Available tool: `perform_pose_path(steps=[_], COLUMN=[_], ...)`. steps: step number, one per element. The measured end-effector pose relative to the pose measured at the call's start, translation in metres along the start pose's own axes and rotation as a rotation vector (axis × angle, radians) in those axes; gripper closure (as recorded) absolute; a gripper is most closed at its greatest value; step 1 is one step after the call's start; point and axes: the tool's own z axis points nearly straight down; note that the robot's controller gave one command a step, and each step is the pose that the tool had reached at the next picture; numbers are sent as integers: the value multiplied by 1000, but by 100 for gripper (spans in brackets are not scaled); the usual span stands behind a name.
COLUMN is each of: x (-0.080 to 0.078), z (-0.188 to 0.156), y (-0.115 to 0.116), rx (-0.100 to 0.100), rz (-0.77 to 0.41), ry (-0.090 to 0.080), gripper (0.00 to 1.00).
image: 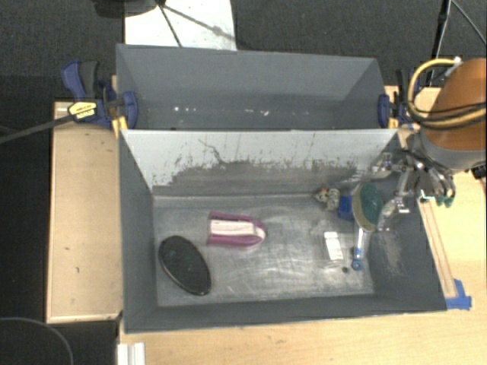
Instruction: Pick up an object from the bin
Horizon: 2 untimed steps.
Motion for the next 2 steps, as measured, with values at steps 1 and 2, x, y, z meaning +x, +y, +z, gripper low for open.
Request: perform_pose_path(steps=[1, 2], x=[2, -6], z=[99, 85], y=[38, 30], rx=[0, 0], rz=[209, 410], ry=[-9, -6], gripper=[0, 0])
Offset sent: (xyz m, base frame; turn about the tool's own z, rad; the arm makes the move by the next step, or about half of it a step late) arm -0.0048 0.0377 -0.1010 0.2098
